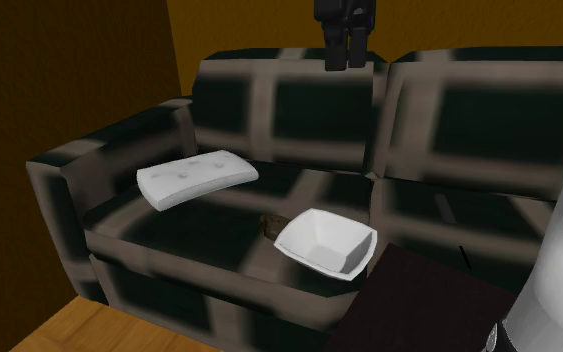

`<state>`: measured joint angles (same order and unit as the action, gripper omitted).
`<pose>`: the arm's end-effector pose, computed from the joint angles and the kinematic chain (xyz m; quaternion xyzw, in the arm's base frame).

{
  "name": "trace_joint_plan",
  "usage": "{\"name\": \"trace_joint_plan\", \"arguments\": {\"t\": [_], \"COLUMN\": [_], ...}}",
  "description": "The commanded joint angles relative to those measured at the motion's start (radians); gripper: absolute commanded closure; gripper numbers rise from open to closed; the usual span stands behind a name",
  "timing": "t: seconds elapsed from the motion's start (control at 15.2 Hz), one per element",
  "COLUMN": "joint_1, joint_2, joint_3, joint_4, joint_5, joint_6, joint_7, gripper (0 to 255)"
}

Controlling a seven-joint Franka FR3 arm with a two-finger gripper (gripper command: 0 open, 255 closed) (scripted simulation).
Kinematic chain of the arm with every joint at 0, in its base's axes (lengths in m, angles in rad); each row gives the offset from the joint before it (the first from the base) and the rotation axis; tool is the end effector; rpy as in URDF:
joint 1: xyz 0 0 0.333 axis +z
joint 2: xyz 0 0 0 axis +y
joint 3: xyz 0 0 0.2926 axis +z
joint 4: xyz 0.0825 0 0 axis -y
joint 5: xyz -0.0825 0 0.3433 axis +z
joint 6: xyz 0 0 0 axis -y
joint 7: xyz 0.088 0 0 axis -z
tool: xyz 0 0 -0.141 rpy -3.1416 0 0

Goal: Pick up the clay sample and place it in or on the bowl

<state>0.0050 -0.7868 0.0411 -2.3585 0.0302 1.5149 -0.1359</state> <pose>0.2739 0.0196 0.5342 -0.9960 -0.0848 0.0285 0.0020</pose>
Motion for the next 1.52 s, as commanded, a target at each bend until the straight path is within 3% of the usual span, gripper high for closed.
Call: {"name": "trace_joint_plan", "arguments": {"t": [0.0,0.73,1.45], "joint_1": [0.0,-0.038,-0.069], "joint_2": [0.0,0.292,0.689], "joint_3": [0.0,-0.069,-0.127], "joint_4": [0.0,-0.066,0.035], "joint_5": [0.0,-0.056,-0.073], "joint_6": [0.0,0.342,0.623], "joint_7": [0.0,-0.082,-0.158], "gripper": [0,0,0]}}
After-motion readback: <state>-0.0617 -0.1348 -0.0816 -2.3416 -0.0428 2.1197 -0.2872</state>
